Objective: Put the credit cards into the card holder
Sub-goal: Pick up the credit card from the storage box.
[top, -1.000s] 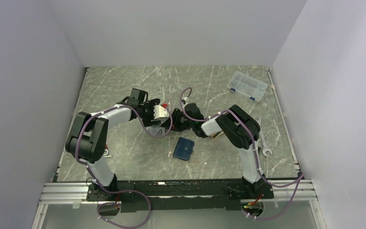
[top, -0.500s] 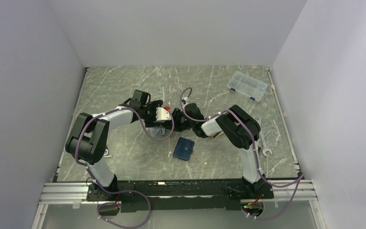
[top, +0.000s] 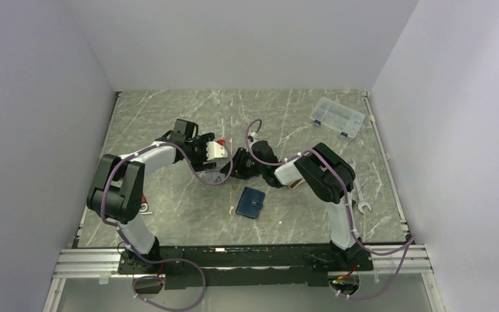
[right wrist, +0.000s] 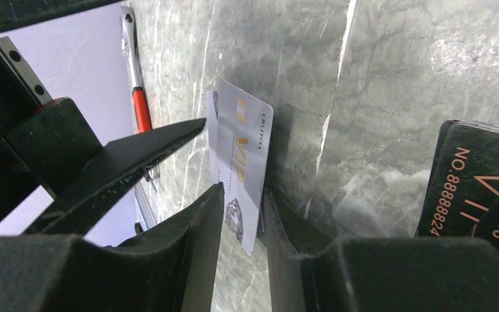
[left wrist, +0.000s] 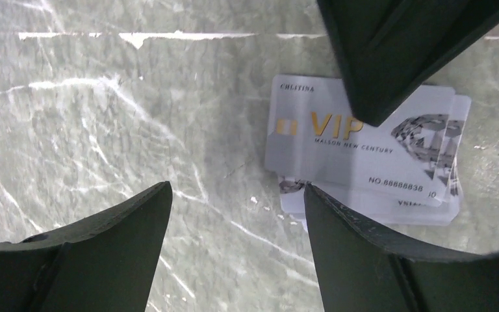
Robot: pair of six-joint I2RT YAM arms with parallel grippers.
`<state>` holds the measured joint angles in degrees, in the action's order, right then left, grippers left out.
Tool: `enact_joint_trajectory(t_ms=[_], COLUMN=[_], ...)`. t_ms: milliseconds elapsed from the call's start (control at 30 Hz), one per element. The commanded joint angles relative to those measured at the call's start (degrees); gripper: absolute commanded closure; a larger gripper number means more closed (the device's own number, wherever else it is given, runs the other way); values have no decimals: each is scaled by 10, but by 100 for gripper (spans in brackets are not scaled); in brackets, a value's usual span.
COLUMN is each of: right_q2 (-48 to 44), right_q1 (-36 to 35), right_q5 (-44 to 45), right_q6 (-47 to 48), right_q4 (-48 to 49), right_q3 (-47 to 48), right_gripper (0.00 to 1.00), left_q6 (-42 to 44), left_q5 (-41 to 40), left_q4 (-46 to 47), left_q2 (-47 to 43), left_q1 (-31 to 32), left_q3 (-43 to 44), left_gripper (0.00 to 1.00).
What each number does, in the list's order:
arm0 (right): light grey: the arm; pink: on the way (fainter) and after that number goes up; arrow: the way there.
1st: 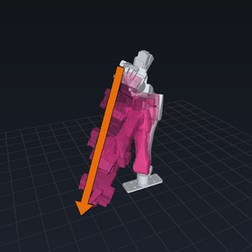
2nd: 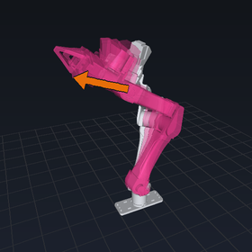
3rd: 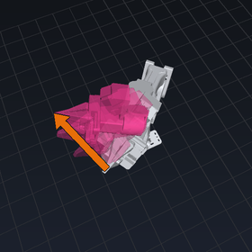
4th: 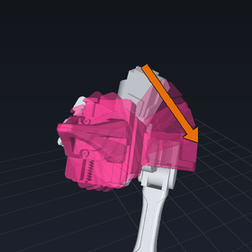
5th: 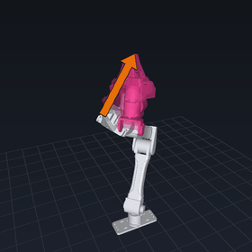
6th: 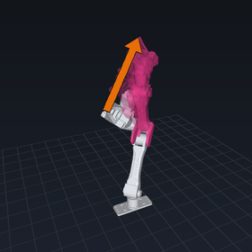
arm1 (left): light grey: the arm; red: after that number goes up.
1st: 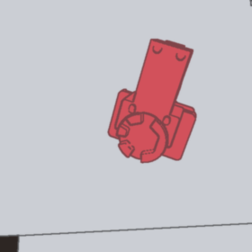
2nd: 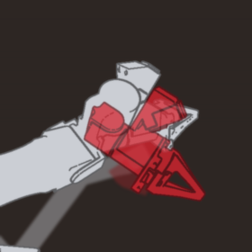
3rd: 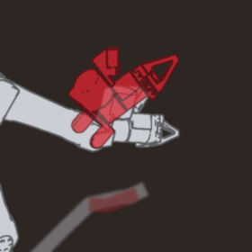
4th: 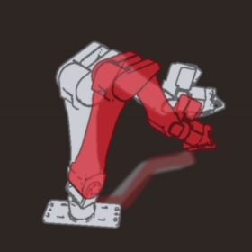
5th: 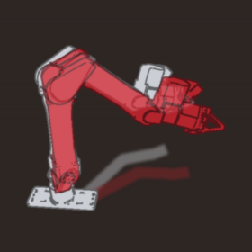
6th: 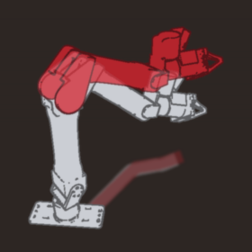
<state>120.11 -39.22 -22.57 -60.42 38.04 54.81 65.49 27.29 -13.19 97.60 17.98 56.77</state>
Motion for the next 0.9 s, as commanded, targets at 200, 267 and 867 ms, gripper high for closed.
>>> enact_joint_trajectory(t_ms=[200, 267, 867], right_q2=[9, 8, 3], right_q1=[0, 1, 2], right_q5=[44, 45, 50], right_q6=[31, 31, 28], right_q4=[-101, -101, -100], right_q3=[-12, -13, -21], right_gripper=[68, 68, 66], left_q6=[-1, -1, 7], left_q5=[16, 12, 36], left_q4=[-3, 1, -26], left_q2=[-11, -9, -29], left_q1=[14, 18, -1], left_q3=[1, -3, 10], left_gripper=[20, 20, 20])
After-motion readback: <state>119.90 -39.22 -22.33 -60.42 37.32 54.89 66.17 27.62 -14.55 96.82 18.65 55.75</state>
